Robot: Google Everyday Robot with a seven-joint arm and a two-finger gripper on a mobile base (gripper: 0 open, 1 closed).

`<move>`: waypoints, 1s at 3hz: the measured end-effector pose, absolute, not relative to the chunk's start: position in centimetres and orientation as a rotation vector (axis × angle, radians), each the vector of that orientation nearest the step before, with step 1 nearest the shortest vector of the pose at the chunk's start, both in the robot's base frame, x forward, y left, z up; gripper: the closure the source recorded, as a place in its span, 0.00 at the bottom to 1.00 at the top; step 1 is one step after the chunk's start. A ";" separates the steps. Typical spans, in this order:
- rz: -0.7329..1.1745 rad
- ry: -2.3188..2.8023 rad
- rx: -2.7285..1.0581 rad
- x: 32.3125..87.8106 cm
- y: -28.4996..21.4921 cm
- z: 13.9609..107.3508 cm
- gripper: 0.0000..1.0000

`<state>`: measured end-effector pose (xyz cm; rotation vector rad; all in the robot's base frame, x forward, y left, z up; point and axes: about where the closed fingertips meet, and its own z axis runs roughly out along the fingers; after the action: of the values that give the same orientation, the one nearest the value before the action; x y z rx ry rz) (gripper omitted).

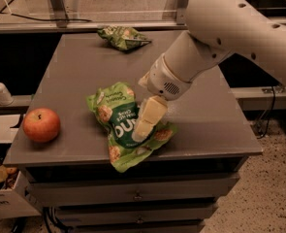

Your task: Move green rice chip bag near green jalapeno chip bag

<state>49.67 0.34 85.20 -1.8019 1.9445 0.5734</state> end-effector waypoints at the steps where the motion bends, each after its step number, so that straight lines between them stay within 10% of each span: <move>1: 0.620 1.977 -1.764 48.9 2.1 84.3 0.18; 3: 0.642 2.022 -1.705 48.4 2.5 84.3 0.65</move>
Offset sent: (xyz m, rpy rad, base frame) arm -0.0142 0.0312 -0.0234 0.0398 0.0948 -0.0787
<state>48.42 2.48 84.34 -1.7047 2.0221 0.6424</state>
